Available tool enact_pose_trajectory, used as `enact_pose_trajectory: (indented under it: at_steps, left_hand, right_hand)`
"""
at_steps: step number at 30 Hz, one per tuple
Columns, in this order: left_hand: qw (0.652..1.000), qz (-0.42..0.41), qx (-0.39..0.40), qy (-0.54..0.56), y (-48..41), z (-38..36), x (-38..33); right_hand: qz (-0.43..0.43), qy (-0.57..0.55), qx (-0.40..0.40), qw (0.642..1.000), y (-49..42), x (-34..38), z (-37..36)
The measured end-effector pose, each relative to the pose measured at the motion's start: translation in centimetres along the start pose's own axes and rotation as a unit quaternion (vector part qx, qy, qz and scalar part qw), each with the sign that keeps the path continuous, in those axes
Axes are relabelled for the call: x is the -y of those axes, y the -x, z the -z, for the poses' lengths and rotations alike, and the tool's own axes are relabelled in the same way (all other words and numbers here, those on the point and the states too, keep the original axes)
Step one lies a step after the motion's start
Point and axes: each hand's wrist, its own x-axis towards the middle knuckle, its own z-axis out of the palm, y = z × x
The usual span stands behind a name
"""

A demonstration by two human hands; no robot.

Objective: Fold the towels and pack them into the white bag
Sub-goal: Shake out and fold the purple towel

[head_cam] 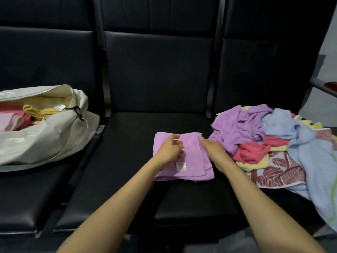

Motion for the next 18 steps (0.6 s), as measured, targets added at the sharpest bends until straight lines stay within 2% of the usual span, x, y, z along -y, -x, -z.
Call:
enact_pose_trajectory:
  at_steps: [3, 5, 8, 10, 11, 12, 14, 16, 18]
  left_hand:
    - [0.996, -0.010, -0.070, -0.056, -0.1, 1.5, 0.3]
    - [0.990, -0.008, -0.110, -0.088, 0.0, 2.7, 0.5]
    - [0.983, 0.021, -0.152, -0.103, 0.5, 4.5, 0.4]
    - [0.980, 0.033, -0.171, -0.097, 0.9, 5.6, 0.5]
    - [0.978, 0.038, -0.179, -0.098, 1.0, 6.0, 0.6]
    - [0.976, 0.046, -0.184, -0.103, 1.2, 6.3, 0.7]
    - [0.973, 0.069, -0.180, -0.129, 1.5, 6.9, 0.9]
    - [0.969, 0.099, -0.163, -0.159, 1.6, 7.1, 1.1]
    - [0.966, 0.128, -0.145, -0.172, 1.6, 7.1, 1.4]
  right_hand:
    - [0.102, 0.113, 0.017, 0.988, 0.6, 0.4, -0.3]
    - [0.132, 0.112, 0.038, 0.984, 1.3, 1.4, -0.9]
    - [0.151, -0.067, 0.085, 0.983, 1.6, 2.8, -1.2]
    - [0.142, -0.174, 0.066, 0.972, 0.9, 3.0, -0.7]
    - [0.128, -0.182, 0.049, 0.974, 0.6, 2.7, -0.3]
    - [0.107, -0.144, 0.035, 0.983, 0.3, 2.2, -0.1]
    - [0.059, 0.041, 0.029, 0.997, -0.2, 0.7, 0.1]
    - [0.043, 0.222, 0.017, 0.974, -0.3, -0.5, 0.2]
    - [0.053, 0.273, -0.014, 0.960, -0.3, -0.8, 0.7]
